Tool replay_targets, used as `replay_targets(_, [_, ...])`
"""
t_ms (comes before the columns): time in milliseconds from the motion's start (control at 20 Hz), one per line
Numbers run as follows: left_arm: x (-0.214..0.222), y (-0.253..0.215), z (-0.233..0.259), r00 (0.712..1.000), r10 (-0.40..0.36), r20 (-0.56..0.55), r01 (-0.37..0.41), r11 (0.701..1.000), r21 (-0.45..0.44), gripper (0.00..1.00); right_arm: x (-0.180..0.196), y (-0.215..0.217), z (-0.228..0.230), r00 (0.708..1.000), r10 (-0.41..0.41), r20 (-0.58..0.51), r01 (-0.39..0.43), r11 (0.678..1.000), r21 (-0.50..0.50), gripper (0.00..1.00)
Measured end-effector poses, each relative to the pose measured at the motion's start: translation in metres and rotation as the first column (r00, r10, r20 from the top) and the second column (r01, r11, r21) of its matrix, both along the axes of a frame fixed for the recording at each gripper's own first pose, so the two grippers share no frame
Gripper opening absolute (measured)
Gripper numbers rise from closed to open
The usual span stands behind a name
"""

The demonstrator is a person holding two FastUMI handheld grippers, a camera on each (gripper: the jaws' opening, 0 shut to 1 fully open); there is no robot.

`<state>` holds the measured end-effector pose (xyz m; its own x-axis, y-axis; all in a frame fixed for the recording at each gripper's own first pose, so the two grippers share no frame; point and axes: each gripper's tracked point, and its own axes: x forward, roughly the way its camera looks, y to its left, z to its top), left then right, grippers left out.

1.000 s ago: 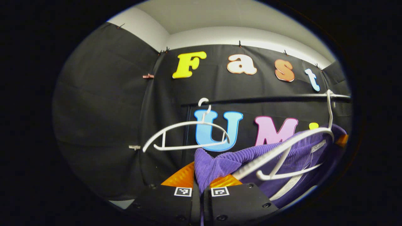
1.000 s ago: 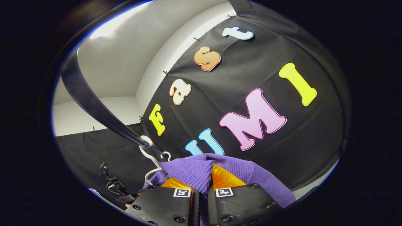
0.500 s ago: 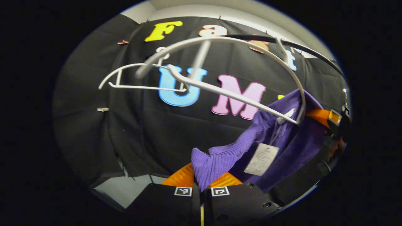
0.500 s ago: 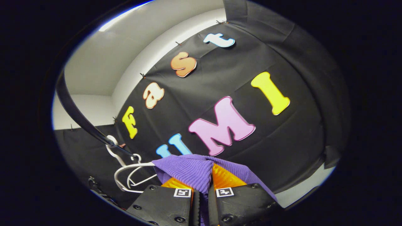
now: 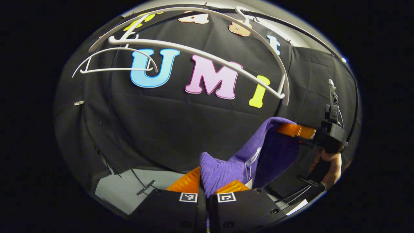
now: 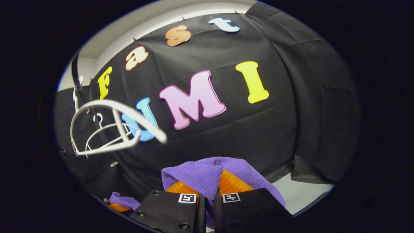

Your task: Grasp the clothes on the hanger with both hands and then place them into the laundry hamper below.

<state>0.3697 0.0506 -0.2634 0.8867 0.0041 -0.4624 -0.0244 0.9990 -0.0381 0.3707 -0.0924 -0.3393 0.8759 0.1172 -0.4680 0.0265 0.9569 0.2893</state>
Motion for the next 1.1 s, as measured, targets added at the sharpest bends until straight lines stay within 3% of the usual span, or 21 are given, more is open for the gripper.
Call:
replay_targets(150, [-0.016,0.004,-0.035,0.996,0.027,-0.080,-0.029,0.999,-0.031,0.08,-0.035,0.038,-0.032,0.987,0.108,-0.122,-0.103,0.993,0.048,0.14])
replay_targets(350, [-0.034,0.012,-0.070,0.976,0.088,-0.200,-0.107,0.991,-0.083,0.08,-0.092,0.098,-0.068,0.938,0.216,-0.270,-0.169,0.968,0.187,0.15])
replay_targets(450, [-0.041,0.016,-0.087,0.959,0.113,-0.261,-0.141,0.986,-0.091,0.08,-0.119,0.129,-0.086,0.889,0.300,-0.346,-0.224,0.944,0.241,0.15])
replay_targets(600, [-0.056,0.029,-0.118,0.916,0.151,-0.370,-0.194,0.978,-0.082,0.08,-0.159,0.151,-0.117,0.781,0.422,-0.460,-0.371,0.906,0.202,0.15])
replay_targets(750, [-0.075,0.036,-0.145,0.852,0.174,-0.494,-0.264,0.957,-0.118,0.08,-0.185,0.142,-0.147,0.689,0.451,-0.568,-0.449,0.880,0.155,0.15])
replay_targets(850, [-0.085,0.037,-0.160,0.814,0.179,-0.553,-0.296,0.946,-0.130,0.08,-0.193,0.140,-0.154,0.653,0.457,-0.604,-0.468,0.871,0.153,0.15])
replay_targets(1100, [-0.083,0.039,-0.170,0.790,0.179,-0.586,-0.292,0.951,-0.104,0.11,-0.196,0.144,-0.164,0.615,0.468,-0.635,-0.519,0.846,0.121,0.15])
